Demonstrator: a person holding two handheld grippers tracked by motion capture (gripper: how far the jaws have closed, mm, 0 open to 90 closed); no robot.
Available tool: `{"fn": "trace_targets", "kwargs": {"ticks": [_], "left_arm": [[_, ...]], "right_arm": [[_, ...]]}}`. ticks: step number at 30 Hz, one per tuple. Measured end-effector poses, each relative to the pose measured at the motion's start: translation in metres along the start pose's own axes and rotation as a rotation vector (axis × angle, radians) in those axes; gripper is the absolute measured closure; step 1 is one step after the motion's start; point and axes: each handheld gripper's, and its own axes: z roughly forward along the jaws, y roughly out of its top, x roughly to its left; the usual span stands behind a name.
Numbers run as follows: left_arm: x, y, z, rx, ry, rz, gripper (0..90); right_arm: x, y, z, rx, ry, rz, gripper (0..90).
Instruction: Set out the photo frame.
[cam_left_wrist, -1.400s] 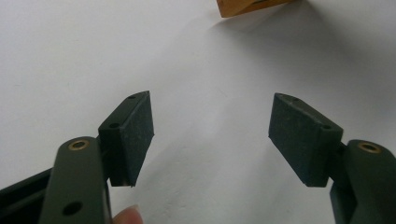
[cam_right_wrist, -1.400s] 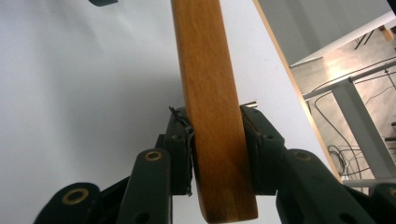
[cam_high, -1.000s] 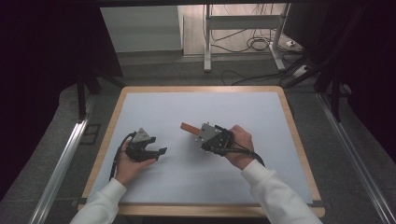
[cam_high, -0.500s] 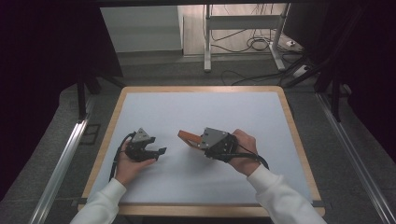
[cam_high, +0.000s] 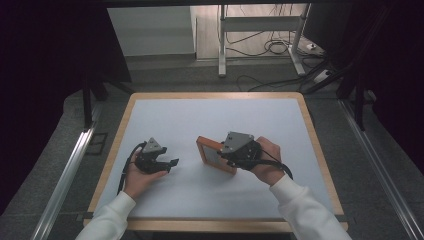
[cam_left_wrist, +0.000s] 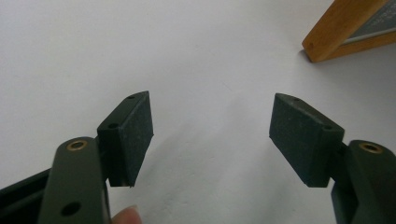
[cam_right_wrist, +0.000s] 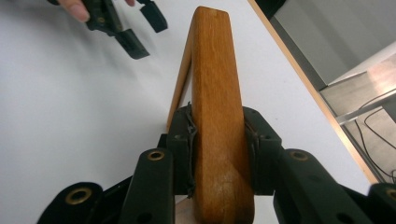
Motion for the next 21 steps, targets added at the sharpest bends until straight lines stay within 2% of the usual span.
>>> {"fn": "trace_targets", "kwargs": {"ticks": [5,9,14,21], "left_arm": [[-0.001,0.000,0.000,0.000,0.006,-0.005,29.7],[0.000,0.000,-0.001,-0.010,0.020,-0.011,29.8],[0.000,0.000,-0.002,-0.011,0.018,-0.015,29.7],[0.000,0.000,-0.001,-0.012,0.013,-0.017,29.7]], "right_arm": [[-0.009,0.000,0.004,0.017,-0.005,0.023,65.5],[-0.016,-0.004,0.007,0.024,-0.019,0.063,63.4],[-0.024,-0.006,0.012,0.034,-0.038,0.082,59.5],[-0.037,-0.010,0.019,0.049,-0.048,0.133,54.8]]}}
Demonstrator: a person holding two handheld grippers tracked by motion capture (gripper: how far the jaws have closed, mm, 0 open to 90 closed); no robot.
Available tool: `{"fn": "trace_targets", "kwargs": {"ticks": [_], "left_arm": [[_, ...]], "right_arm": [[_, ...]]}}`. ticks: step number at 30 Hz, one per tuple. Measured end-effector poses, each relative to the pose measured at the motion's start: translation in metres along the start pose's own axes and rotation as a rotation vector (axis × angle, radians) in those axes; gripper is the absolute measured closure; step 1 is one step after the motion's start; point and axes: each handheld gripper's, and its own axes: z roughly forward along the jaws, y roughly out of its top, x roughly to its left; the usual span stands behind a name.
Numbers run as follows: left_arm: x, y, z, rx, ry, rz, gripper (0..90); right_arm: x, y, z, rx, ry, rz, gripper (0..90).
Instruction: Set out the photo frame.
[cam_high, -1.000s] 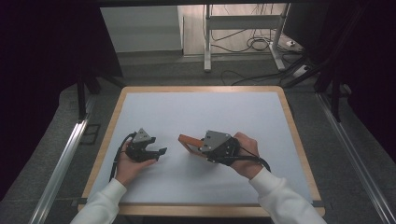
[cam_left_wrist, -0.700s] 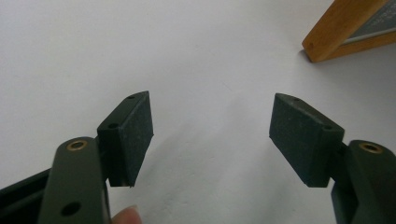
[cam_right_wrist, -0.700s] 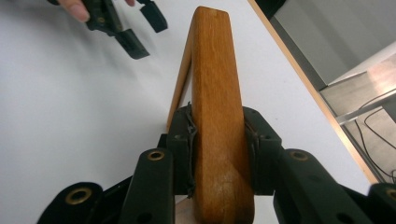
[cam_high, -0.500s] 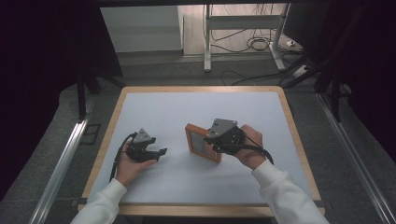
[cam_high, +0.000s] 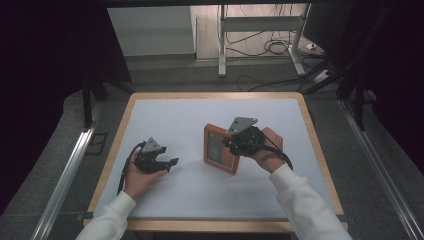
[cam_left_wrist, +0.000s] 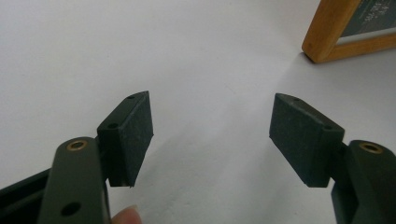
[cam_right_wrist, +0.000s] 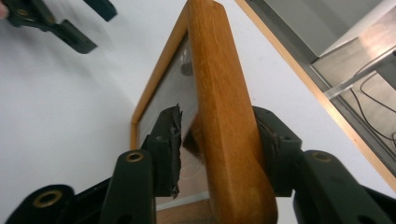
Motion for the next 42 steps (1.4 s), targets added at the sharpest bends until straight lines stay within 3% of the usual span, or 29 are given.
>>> {"fn": "trace_targets", "kwargs": {"ticks": [16,22,26,31,35,42], "left_arm": [[-0.001,0.000,0.000,0.008,-0.020,0.004,29.7],[-0.002,0.000,0.001,0.016,-0.027,0.006,29.7],[-0.002,0.000,0.001,0.013,-0.030,0.006,29.6],[-0.002,0.000,0.001,0.015,-0.032,0.006,29.6],[-0.002,0.000,0.001,0.015,-0.031,0.012,29.6],[-0.004,0.000,0.002,0.024,-0.038,0.018,29.5]], "right_arm": [[-0.025,-0.014,0.025,0.028,-0.061,0.119,37.7],[-0.023,-0.013,0.028,0.035,-0.072,0.113,35.0],[-0.021,-0.016,0.028,0.032,-0.078,0.149,29.7],[-0.023,-0.022,0.020,-0.023,-0.101,0.215,23.1],[-0.024,-0.029,0.007,-0.063,-0.077,0.266,20.4],[-0.019,-0.054,-0.017,-0.133,-0.091,0.359,19.6]]}}
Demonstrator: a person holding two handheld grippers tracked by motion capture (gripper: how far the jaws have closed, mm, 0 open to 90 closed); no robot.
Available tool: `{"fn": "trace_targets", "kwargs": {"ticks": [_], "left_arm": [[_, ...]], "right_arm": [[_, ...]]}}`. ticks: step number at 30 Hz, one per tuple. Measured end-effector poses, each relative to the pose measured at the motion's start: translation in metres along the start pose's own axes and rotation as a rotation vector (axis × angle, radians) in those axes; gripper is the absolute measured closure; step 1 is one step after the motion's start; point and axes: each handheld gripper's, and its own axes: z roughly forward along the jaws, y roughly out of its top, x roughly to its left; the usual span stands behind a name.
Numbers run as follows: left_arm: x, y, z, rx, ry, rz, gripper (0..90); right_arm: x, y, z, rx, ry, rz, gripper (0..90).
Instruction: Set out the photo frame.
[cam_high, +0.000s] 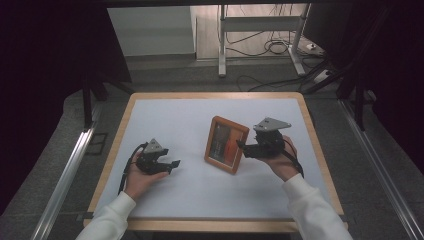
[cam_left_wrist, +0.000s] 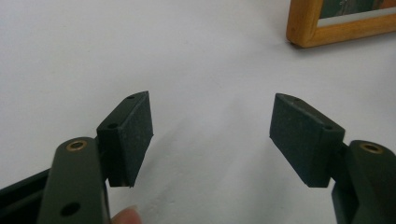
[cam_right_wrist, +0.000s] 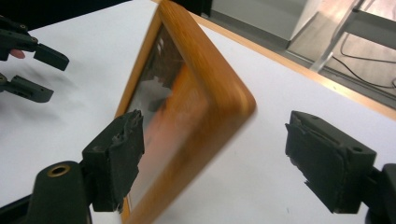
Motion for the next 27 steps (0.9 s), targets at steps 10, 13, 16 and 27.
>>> {"fn": "trace_targets", "kwargs": {"ticks": [10,13,16,27], "left_arm": [[-0.001,0.001,-0.002,-0.007,-0.002,0.001,29.6],[-0.002,0.001,-0.003,-0.013,-0.005,0.002,29.6],[-0.003,0.001,-0.003,-0.012,-0.008,0.000,29.6],[-0.006,0.002,-0.004,-0.015,-0.013,0.006,29.6]], "right_arm": [[0.012,-0.039,-0.022,-0.037,0.017,0.045,31.3],[0.017,-0.047,-0.024,-0.034,0.053,0.033,36.7],[0.019,-0.053,-0.024,-0.029,0.074,0.021,48.6],[0.033,-0.068,-0.008,0.063,0.164,-0.059,89.5]]}}
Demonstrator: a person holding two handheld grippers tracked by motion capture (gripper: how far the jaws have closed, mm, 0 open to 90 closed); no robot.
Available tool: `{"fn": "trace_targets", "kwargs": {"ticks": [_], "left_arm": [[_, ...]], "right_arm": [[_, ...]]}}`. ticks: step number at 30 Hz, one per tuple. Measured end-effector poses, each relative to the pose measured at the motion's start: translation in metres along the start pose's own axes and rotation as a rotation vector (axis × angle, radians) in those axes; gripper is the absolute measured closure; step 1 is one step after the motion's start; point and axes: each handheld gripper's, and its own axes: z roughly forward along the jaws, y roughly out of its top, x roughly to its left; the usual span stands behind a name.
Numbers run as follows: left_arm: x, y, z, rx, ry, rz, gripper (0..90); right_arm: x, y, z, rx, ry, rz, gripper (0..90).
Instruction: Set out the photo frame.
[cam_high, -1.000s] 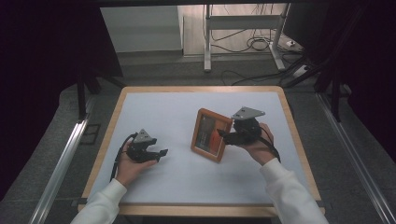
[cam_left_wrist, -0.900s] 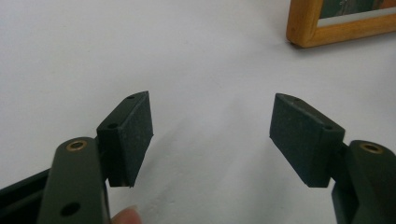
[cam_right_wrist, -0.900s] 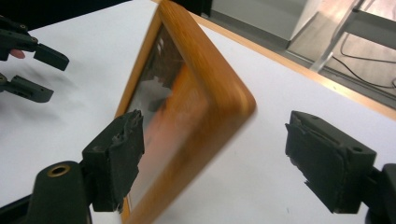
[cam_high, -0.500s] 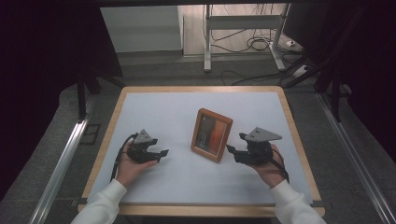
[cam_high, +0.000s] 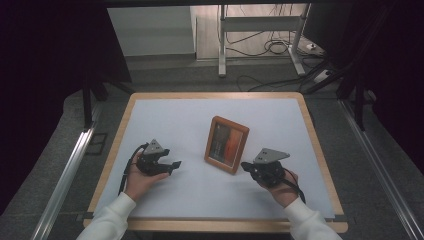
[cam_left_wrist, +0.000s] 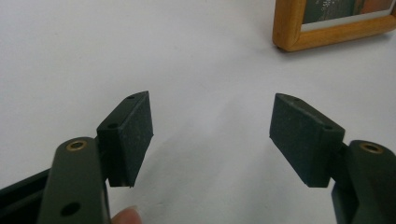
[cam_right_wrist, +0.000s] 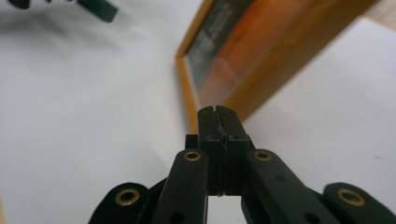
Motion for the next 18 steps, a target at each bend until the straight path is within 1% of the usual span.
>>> {"fn": "trace_targets", "kwargs": {"ticks": [3,7,13,16,18], "left_arm": [[0.000,0.000,0.000,0.000,0.001,0.000,29.6],[0.000,0.000,0.000,0.000,-0.001,0.001,29.6],[0.000,0.000,0.000,0.003,-0.006,0.002,29.6],[0.000,0.000,0.000,0.005,-0.006,0.003,29.6],[0.000,0.000,0.001,0.008,-0.006,0.005,29.6]], "right_arm": [[0.008,-0.001,0.009,0.028,0.032,-0.035,89.6],[0.017,0.001,0.021,0.055,0.053,-0.068,89.6],[0.027,0.003,0.035,0.079,0.071,-0.088,89.6],[0.028,0.003,0.039,0.085,0.070,-0.097,89.6],[0.027,0.003,0.040,0.088,0.068,-0.095,89.7]]}}
